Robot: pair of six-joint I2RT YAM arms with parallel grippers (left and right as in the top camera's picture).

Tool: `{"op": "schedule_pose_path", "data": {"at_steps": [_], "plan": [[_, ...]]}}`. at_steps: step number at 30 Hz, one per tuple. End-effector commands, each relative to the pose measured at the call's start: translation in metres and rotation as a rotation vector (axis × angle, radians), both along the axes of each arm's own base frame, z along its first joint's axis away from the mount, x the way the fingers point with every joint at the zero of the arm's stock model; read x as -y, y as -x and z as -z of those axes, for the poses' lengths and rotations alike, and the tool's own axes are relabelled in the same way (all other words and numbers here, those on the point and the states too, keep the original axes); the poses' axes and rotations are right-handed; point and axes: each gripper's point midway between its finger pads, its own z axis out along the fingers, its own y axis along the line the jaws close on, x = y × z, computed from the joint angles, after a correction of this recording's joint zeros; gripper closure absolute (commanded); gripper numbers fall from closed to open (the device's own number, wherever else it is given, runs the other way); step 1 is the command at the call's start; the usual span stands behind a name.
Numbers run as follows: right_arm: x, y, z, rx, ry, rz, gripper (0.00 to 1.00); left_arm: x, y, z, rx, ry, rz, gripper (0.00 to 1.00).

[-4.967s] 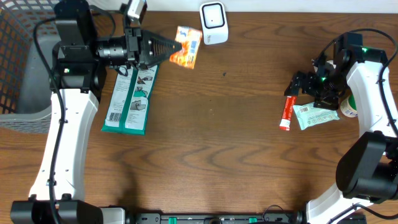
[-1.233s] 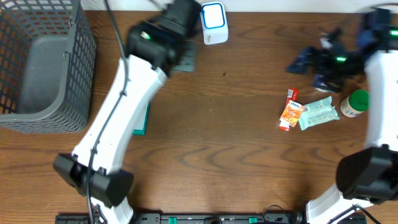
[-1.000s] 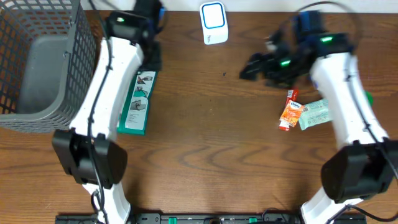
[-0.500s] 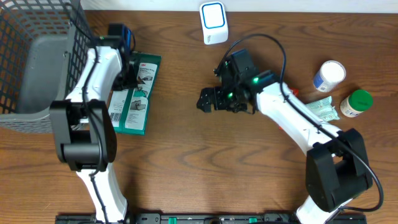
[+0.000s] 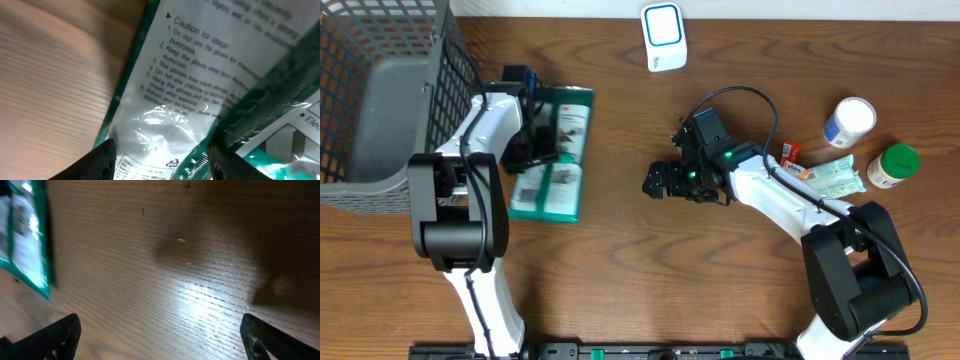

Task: Scan the item barcode

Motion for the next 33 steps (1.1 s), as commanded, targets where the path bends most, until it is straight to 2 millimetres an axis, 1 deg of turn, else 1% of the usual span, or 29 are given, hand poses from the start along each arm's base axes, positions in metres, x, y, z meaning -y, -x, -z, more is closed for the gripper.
{"op": "schedule_pose_path", "data": {"at_steps": [1,5,9,12,14,18,23,29,33], "plan": [[0.002,-0.002,-0.003,0.004,-0.013,0.007,0.01,0.058,0.020,0.006,-0.079,0.239,0.025,0.40],[0.004,-0.006,-0.009,-0.003,-0.086,-0.017,0.01,0.077,0.023,0.007,-0.079,0.237,0.078,0.40],[0.012,-0.010,-0.015,-0.010,-0.148,-0.031,0.01,0.094,0.025,0.007,-0.075,0.236,0.124,0.40],[0.021,-0.013,-0.012,-0.011,-0.164,-0.012,0.01,0.104,0.025,0.007,-0.067,0.236,0.153,0.40],[0.021,-0.013,-0.008,-0.001,-0.176,-0.013,0.01,0.110,0.026,0.007,-0.062,0.236,0.168,0.40],[0.009,-0.006,0.003,-0.001,-0.240,0.005,0.03,0.116,0.028,0.007,-0.064,0.236,0.186,0.39],[-0.014,0.006,0.014,0.036,-0.314,0.038,0.03,0.119,0.031,0.007,-0.071,0.235,0.195,0.39],[-0.028,0.015,0.030,0.059,-0.237,0.125,0.04,0.120,0.041,0.007,-0.112,0.229,0.199,0.39],[-0.039,0.018,0.029,0.088,-0.228,0.114,0.05,0.130,0.049,0.007,-0.130,0.226,0.228,0.39]]}}
